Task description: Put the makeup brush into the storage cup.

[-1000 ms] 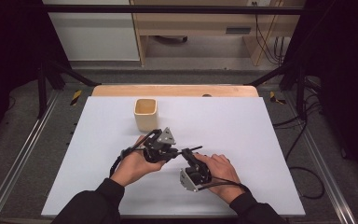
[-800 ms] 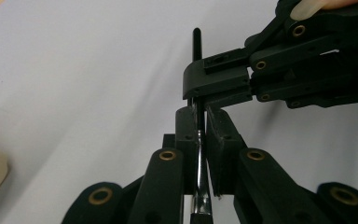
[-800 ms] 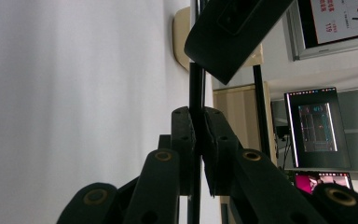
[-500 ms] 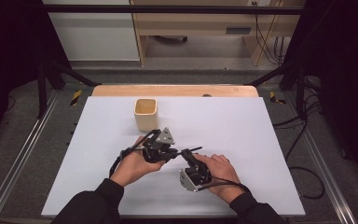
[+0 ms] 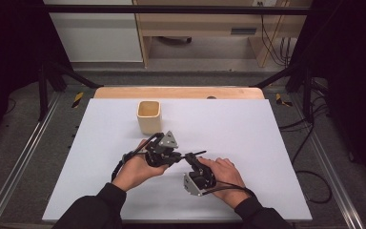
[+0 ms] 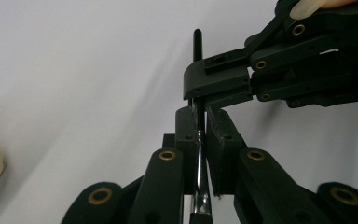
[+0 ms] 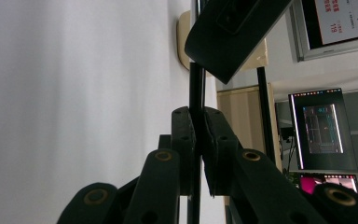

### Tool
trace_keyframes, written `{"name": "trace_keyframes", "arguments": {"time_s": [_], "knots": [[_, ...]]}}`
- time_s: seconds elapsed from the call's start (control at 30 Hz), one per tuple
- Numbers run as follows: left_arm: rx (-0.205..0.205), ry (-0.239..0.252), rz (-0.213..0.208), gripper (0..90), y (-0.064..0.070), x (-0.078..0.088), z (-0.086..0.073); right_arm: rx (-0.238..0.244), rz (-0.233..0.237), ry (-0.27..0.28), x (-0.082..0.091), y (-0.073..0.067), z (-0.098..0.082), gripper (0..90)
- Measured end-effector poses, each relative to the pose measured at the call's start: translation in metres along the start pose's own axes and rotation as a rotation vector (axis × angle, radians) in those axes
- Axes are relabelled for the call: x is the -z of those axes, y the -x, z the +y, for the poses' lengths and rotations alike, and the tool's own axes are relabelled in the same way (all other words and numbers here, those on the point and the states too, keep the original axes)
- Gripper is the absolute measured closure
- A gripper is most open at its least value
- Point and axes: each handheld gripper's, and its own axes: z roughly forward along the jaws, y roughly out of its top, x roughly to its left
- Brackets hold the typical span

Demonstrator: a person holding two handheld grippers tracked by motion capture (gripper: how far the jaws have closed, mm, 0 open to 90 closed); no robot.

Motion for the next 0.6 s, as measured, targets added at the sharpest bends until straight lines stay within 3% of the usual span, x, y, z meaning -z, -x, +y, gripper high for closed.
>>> {"name": "trace_keyframes", "arguments": {"time_s": [0.1,0.33,0.5,0.6], "knots": [[0.004,0.028,0.008,82.1,0.000,0.001,-0.001,0.008,0.007,0.001,0.000,0.003,-0.001,83.8],[0.002,0.131,0.038,68.8,-0.003,0.016,-0.002,-0.012,0.010,-0.016,0.001,0.003,-0.005,83.7],[-0.005,0.239,0.091,54.4,-0.005,0.027,-0.004,-0.035,0.012,-0.023,0.001,0.002,-0.009,83.8],[-0.005,0.304,0.106,52.6,-0.006,0.034,-0.006,-0.065,0.009,-0.026,0.002,0.002,-0.011,83.7]]}}
